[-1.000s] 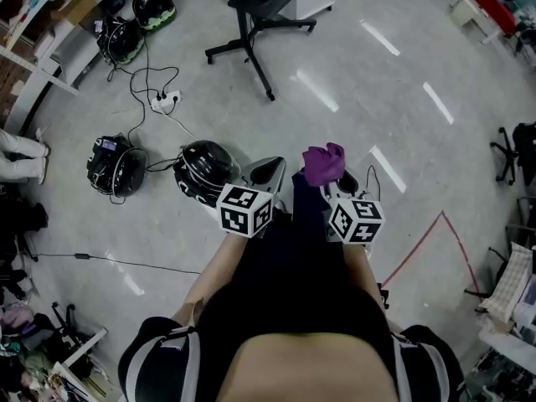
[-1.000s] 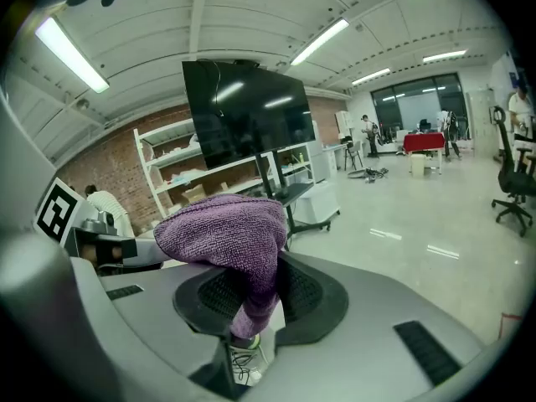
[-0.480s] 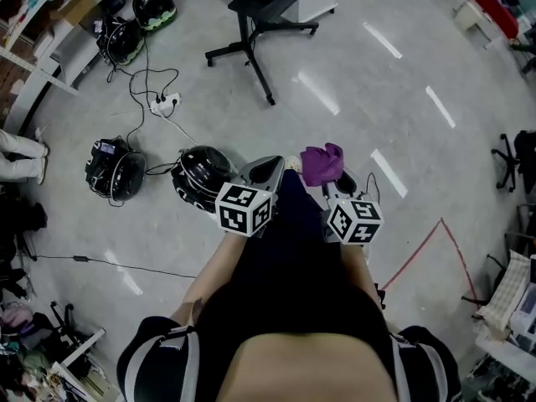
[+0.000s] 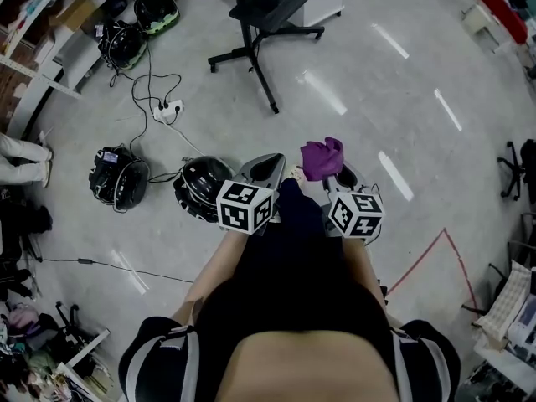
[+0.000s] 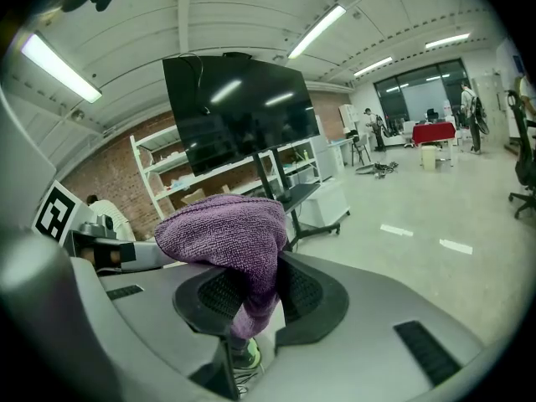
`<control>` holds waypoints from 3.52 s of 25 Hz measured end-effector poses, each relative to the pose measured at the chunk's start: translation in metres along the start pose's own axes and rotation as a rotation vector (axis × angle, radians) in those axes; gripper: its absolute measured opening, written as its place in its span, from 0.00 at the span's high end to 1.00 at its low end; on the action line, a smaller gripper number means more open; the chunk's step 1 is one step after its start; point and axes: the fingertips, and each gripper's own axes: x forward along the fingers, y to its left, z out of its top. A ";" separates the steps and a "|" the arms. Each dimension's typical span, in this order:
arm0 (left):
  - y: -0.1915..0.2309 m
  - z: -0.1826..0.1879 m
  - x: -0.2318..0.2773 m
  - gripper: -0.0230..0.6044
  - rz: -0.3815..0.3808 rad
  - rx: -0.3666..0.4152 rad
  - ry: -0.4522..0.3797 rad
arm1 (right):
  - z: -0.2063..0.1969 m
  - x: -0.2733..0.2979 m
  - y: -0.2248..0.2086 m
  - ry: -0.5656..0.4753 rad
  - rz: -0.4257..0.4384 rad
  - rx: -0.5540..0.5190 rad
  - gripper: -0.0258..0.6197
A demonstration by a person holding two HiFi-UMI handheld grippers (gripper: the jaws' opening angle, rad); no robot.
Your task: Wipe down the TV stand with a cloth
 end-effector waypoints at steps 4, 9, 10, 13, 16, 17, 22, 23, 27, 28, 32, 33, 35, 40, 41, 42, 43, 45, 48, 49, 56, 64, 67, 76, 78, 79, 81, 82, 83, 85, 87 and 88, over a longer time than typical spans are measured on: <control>0.015 0.019 0.029 0.95 0.006 -0.012 0.005 | 0.025 0.026 -0.016 -0.006 0.001 0.003 0.81; 0.024 0.053 0.073 0.95 -0.001 -0.005 0.005 | 0.058 0.054 -0.043 -0.006 0.002 0.006 0.81; 0.025 0.060 0.081 0.95 -0.003 -0.002 0.003 | 0.064 0.060 -0.049 -0.005 0.001 0.009 0.81; 0.030 0.079 0.105 0.95 -0.004 0.004 0.004 | 0.080 0.077 -0.065 -0.008 -0.003 0.015 0.81; 0.035 0.093 0.126 0.95 -0.009 0.010 0.002 | 0.097 0.092 -0.079 -0.020 -0.005 0.018 0.81; 0.037 0.097 0.132 0.95 -0.010 0.011 0.002 | 0.102 0.096 -0.083 -0.025 -0.005 0.018 0.81; 0.038 0.107 0.167 0.95 -0.025 0.026 0.023 | 0.117 0.114 -0.108 -0.031 -0.014 0.023 0.81; 0.038 0.109 0.175 0.95 -0.031 0.029 0.028 | 0.119 0.118 -0.114 -0.032 -0.017 0.028 0.81; 0.040 0.113 0.199 0.95 -0.050 0.036 0.038 | 0.127 0.137 -0.131 -0.036 -0.021 0.032 0.81; 0.042 0.115 0.203 0.95 -0.050 0.038 0.036 | 0.129 0.141 -0.132 -0.036 -0.016 0.026 0.81; 0.049 0.123 0.216 0.95 -0.048 0.031 0.018 | 0.135 0.155 -0.136 -0.038 -0.001 0.006 0.81; 0.048 0.123 0.218 0.95 -0.050 0.026 0.016 | 0.134 0.156 -0.137 -0.035 -0.003 0.009 0.81; 0.048 0.125 0.218 0.95 -0.049 0.022 0.015 | 0.133 0.155 -0.139 -0.032 -0.012 0.025 0.81; 0.053 0.125 0.215 0.95 -0.035 0.002 0.014 | 0.125 0.154 -0.137 -0.020 -0.015 0.054 0.81; 0.055 0.124 0.214 0.95 -0.030 -0.001 0.017 | 0.123 0.154 -0.136 -0.017 -0.014 0.054 0.81; 0.056 0.123 0.213 0.95 -0.026 -0.003 0.020 | 0.121 0.154 -0.135 -0.015 -0.013 0.055 0.81; 0.058 0.121 0.213 0.95 -0.022 -0.005 0.021 | 0.120 0.153 -0.134 -0.013 -0.014 0.057 0.81; 0.061 0.120 0.215 0.95 -0.015 -0.013 0.024 | 0.118 0.153 -0.137 -0.010 -0.020 0.059 0.81; 0.062 0.123 0.221 0.95 -0.016 -0.017 0.023 | 0.120 0.153 -0.146 -0.013 -0.039 0.060 0.81; 0.062 0.124 0.223 0.95 -0.018 -0.017 0.023 | 0.121 0.153 -0.149 -0.015 -0.045 0.061 0.81; 0.062 0.134 0.252 0.95 -0.035 -0.003 0.033 | 0.136 0.164 -0.165 -0.023 -0.051 0.060 0.81; 0.078 0.152 0.285 0.95 -0.026 -0.014 0.040 | 0.153 0.203 -0.176 0.005 -0.017 0.051 0.81; 0.092 0.165 0.301 0.95 -0.017 -0.023 0.046 | 0.171 0.226 -0.180 0.009 0.000 0.042 0.81; 0.123 0.226 0.360 0.95 -0.009 -0.032 0.029 | 0.233 0.290 -0.205 0.024 0.022 0.020 0.81; 0.131 0.237 0.371 0.95 -0.008 -0.035 0.029 | 0.245 0.303 -0.210 0.027 0.021 0.018 0.81; 0.135 0.243 0.376 0.95 -0.007 -0.036 0.029 | 0.251 0.309 -0.212 0.029 0.021 0.017 0.81; 0.144 0.254 0.389 0.95 -0.007 -0.038 0.028 | 0.263 0.324 -0.218 0.031 0.022 0.013 0.81; 0.148 0.259 0.396 0.95 -0.008 -0.038 0.027 | 0.269 0.332 -0.222 0.032 0.022 0.010 0.81; 0.152 0.265 0.403 0.95 -0.008 -0.039 0.027 | 0.275 0.339 -0.225 0.033 0.022 0.007 0.81; 0.161 0.277 0.416 0.95 -0.003 -0.042 0.025 | 0.288 0.354 -0.231 0.034 0.023 0.002 0.81; 0.171 0.289 0.429 0.95 0.005 -0.047 0.020 | 0.302 0.368 -0.237 0.033 0.026 -0.006 0.81; 0.174 0.295 0.434 0.95 0.006 -0.049 0.016 | 0.308 0.374 -0.240 0.033 0.027 -0.010 0.81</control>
